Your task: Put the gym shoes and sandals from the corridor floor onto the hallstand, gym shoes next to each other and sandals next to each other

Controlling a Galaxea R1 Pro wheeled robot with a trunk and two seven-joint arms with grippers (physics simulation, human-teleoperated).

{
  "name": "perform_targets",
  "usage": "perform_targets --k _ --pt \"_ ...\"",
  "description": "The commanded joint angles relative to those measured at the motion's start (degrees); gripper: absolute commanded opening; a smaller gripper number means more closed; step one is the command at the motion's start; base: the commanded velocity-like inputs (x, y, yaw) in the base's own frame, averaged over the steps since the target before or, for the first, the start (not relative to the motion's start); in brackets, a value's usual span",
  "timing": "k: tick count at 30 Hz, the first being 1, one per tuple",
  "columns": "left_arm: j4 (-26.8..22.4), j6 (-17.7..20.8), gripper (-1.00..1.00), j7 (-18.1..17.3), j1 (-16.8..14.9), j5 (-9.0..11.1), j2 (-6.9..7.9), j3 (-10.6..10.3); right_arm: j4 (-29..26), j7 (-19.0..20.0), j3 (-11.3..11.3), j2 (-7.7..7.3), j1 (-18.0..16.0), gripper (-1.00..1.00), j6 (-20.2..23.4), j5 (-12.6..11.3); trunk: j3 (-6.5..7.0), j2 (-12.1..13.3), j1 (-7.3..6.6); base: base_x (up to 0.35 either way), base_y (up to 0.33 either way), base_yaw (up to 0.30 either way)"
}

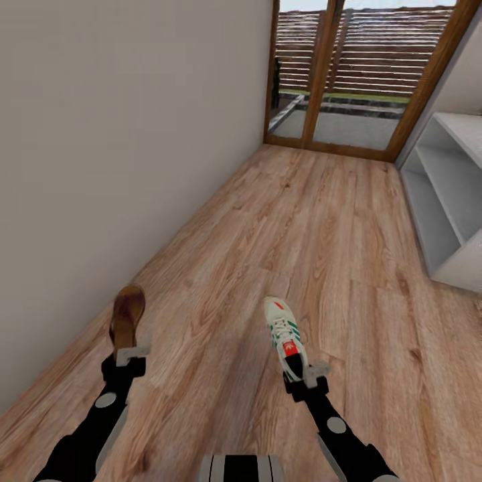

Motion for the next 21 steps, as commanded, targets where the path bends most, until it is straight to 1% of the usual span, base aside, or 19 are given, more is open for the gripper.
perform_targets --k 1,2,3,4,7,8,9,13,16,21 --pt "0.0 -2.2 -1.0 0.3 1.4 0.1 0.0 -0.2 0.1 -1.5 0.2 -0.25 0.9 -1.0 -1.0 0.7 0.29 0.0 -0.03 0.0 0.0 -0.077" --pt "0.0 -4.6 -1.0 0.4 3.4 0.1 -0.05 -0.2 0.1 -3.2 0.2 -0.52 3.0 -1.0 -3.3 0.7 0.6 0.0 -0.06 0.0 0.0 -0.08" --pt "0.1 -5.6 -1.0 0.4 4.6 0.1 -0.07 -0.2 0.1 -3.5 0.2 -0.56 3.6 -1.0 -4.0 0.7 0.92 0.0 -0.09 0.0 0.0 -0.08" --pt "0.1 -6.5 -1.0 0.4 6.3 0.2 -0.09 -0.2 0.1 -4.6 0.2 -0.72 5.3 -1.0 -6.2 0.7 1.23 0.0 -0.11 0.0 0.0 -0.081" --pt "0.3 -7.2 -1.0 0.4 8.7 0.3 -0.12 -0.2 0.2 -6.2 0.2 -1.15 7.4 -1.0 -8.7 0.7 2.16 0.1 -0.19 0.0 0.0 -0.081" --pt "1.1 -7.6 -1.0 0.4 10.3 0.3 -0.25 -0.2 0.2 -7.4 0.2 -1.52 8.7 -1.0 -9.8 0.7 2.47 0.1 -0.22 0.0 0.0 -0.082" --pt "1.9 -8.0 -1.0 0.4 10.9 0.4 -0.39 -0.2 0.2 -7.8 0.2 -1.72 9.3 -1.0 -10.2 0.7 2.78 0.1 -0.24 0.0 0.0 -0.082" --pt "5.8 -9.8 -1.0 0.4 12.0 1.2 -0.68 -0.2 1.1 -8.5 0.2 -2.49 11.0 -1.0 -10.9 0.8 4.02 0.2 -0.34 0.0 0.0 -0.082" --pt "8.8 -11.8 -1.0 0.3 12.2 1.6 -0.77 -0.2 3.5 -8.6 0.2 -3.47 11.4 -1.0 -11.2 0.6 4.96 0.2 -0.42 0.0 0.0 -0.082" --pt "11.5 -13.7 -1.0 0.6 12.2 1.7 -0.85 -0.2 6.0 -8.7 0.2 -3.92 11.6 -1.0 -13.7 0.6 6.51 0.3 -0.55 0.0 0.0 -0.082"
